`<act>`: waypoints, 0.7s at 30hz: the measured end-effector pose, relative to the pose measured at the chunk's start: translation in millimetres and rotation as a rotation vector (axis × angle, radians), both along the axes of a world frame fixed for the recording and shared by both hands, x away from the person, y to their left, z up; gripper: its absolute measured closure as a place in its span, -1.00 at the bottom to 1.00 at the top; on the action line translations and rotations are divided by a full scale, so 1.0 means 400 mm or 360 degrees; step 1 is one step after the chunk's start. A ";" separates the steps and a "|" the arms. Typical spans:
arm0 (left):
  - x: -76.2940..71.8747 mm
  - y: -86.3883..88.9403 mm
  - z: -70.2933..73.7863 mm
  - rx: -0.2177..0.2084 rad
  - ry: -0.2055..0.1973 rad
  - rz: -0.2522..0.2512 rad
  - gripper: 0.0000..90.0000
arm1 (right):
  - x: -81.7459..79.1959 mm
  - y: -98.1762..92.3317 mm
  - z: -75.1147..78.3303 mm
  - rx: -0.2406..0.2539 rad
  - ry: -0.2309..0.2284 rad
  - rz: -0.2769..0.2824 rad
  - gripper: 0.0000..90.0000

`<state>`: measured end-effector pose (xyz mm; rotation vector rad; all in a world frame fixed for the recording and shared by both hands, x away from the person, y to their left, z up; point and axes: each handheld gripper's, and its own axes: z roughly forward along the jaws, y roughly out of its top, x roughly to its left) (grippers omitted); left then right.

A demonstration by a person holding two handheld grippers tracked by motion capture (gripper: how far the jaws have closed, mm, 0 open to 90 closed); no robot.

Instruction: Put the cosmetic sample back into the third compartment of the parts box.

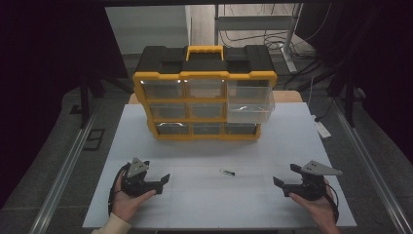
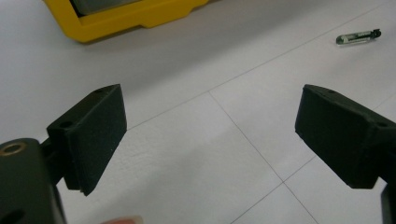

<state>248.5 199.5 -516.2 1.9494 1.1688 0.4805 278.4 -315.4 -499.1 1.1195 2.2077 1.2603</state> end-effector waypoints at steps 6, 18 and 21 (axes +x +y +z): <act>-0.002 0.001 -0.008 0.0010 0.0026 -0.0014 -0.80 | 0.009 0.006 -0.013 -0.0024 0.0042 0.0040 -0.68; -0.005 -0.006 -0.011 0.0033 0.0032 -0.0068 -0.81 | 0.002 0.015 -0.007 -0.0037 0.0044 0.0046 -0.68; -0.001 -0.006 -0.011 0.0032 0.0035 -0.0069 -0.81 | 0.005 0.016 -0.008 -0.0037 0.0050 0.0049 -0.67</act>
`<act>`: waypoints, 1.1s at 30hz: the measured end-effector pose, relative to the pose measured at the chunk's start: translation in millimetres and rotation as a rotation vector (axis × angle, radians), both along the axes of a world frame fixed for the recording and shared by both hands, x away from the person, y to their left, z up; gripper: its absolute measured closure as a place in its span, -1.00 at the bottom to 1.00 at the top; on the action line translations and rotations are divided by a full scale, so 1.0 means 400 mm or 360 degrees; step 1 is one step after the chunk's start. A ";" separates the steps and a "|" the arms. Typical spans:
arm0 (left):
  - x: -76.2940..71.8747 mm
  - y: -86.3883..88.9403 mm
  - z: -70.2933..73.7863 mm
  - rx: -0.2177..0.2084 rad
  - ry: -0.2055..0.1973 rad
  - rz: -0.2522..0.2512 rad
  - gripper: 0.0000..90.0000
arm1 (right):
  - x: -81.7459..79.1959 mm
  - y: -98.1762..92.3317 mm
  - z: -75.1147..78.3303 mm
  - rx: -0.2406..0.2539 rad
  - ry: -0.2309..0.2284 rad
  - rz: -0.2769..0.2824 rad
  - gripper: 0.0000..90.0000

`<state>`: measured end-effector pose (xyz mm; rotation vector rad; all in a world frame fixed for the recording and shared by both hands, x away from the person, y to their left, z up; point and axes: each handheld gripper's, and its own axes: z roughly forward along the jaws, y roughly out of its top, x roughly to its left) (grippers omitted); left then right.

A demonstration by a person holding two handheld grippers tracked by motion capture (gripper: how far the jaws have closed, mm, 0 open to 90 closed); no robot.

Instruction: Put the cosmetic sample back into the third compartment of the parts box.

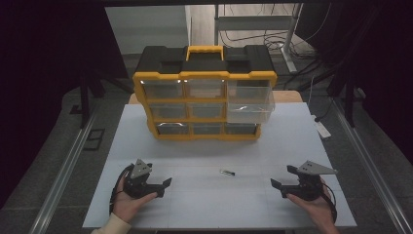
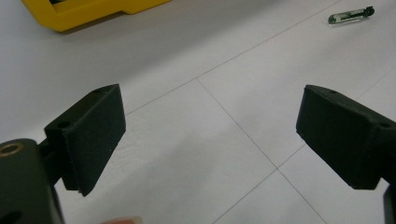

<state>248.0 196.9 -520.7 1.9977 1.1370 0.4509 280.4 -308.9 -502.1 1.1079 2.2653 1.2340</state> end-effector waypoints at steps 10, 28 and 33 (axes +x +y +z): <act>0.001 -0.003 -0.002 0.0030 -0.0002 0.0000 -0.81 | 0.000 0.001 0.018 0.0006 -0.0027 -0.0003 -0.67; 0.002 -0.008 0.001 0.0012 0.0003 -0.0032 -0.82 | 0.031 0.066 0.077 0.0003 -0.0070 0.0110 -0.67; 0.001 -0.010 0.000 0.0015 0.0005 -0.0046 -0.83 | 0.037 0.086 0.089 -0.0005 -0.0069 0.0157 -0.67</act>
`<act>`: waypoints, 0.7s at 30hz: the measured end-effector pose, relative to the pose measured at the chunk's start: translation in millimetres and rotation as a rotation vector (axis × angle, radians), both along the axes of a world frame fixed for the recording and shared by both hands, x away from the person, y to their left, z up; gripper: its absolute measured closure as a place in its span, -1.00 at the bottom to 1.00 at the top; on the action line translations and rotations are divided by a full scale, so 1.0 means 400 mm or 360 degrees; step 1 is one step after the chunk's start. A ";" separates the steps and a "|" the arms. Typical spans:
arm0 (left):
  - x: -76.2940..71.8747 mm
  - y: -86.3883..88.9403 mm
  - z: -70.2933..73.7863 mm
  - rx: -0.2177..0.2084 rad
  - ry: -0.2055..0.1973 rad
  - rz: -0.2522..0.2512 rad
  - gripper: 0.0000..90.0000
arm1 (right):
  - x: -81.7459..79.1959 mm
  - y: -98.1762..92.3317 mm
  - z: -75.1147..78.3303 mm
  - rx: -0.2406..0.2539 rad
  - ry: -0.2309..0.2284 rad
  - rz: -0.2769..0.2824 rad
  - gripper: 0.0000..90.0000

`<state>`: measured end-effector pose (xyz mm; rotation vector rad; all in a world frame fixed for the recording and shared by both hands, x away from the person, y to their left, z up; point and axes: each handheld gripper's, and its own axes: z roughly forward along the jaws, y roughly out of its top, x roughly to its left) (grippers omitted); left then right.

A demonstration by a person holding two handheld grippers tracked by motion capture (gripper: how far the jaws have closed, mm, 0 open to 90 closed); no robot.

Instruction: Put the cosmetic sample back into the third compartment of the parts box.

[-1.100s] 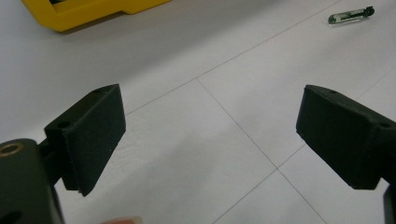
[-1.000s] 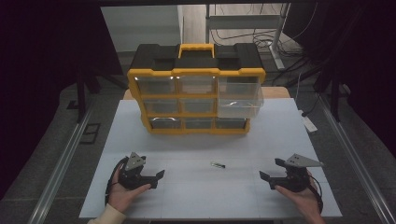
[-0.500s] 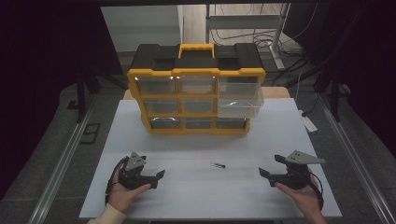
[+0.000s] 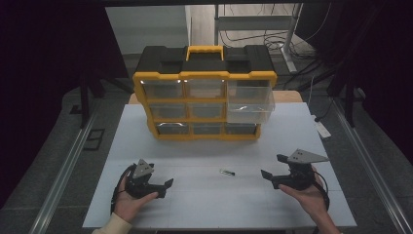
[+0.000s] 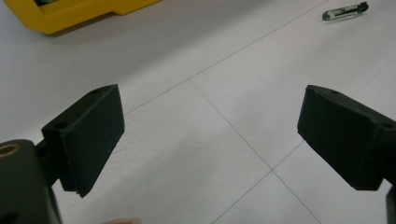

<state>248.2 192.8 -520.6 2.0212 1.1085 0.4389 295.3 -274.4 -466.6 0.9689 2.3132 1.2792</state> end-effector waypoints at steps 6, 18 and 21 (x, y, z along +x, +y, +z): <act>-0.002 0.000 0.002 0.0003 -0.0002 -0.0008 -0.83 | 0.009 0.027 0.009 -0.0013 0.0007 0.0031 -0.67; 0.000 -0.002 0.001 0.0017 0.0007 -0.0018 -0.83 | 0.034 0.110 0.026 -0.0019 0.0025 0.0170 -0.65; -0.001 -0.001 0.001 0.0016 0.0009 -0.0017 -0.82 | 0.033 0.135 0.033 -0.0020 0.0039 0.0211 -0.64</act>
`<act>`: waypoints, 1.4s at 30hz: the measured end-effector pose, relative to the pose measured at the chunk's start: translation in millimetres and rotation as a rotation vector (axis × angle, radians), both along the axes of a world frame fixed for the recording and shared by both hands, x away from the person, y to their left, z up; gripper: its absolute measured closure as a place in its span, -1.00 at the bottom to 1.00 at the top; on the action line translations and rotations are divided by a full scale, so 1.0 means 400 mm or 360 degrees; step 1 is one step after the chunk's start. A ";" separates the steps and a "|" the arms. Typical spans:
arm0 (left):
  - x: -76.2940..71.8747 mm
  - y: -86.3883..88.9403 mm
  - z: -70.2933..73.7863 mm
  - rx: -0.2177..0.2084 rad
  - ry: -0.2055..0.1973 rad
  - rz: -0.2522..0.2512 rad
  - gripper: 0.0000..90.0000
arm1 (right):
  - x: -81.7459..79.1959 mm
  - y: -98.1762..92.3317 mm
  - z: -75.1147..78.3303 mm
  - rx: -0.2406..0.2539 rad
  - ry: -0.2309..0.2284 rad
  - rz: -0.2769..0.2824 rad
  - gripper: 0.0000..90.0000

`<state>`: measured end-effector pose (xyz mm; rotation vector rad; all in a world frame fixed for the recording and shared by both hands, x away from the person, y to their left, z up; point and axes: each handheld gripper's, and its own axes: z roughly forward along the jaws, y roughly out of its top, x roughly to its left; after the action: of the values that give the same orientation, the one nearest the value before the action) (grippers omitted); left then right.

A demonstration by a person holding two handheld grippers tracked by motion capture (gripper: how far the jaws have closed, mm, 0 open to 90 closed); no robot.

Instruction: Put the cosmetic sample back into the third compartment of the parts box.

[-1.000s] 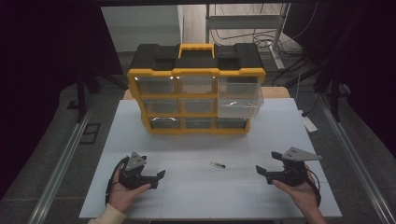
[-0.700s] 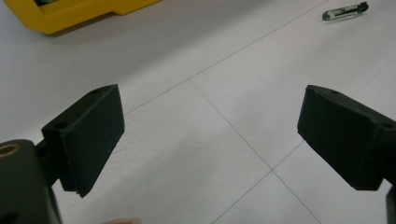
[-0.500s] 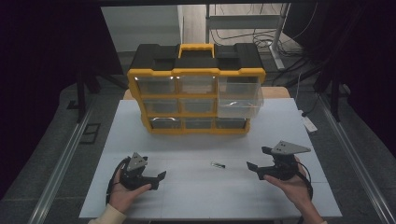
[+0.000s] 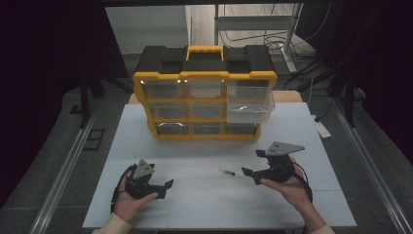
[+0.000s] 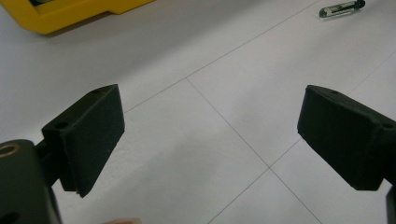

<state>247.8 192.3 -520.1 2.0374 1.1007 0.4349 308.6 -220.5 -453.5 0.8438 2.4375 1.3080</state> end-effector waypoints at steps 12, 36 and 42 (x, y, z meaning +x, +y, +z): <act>0.003 -0.001 -0.006 -0.0004 0.0031 -0.0003 -0.82 | 0.012 0.063 0.004 -0.0029 -0.0005 0.0066 -0.64; 0.000 -0.002 -0.004 0.0005 0.0011 -0.0021 -0.81 | 0.039 0.147 -0.016 -0.0117 0.0023 0.0162 -0.63; 0.002 -0.004 -0.006 0.0005 0.0012 -0.0025 -0.81 | 0.053 0.167 -0.032 -0.0155 0.0053 0.0178 -0.65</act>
<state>248.4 190.8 -522.5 2.0505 1.0890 0.4213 329.9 -153.7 -466.1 0.7201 2.5845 1.2095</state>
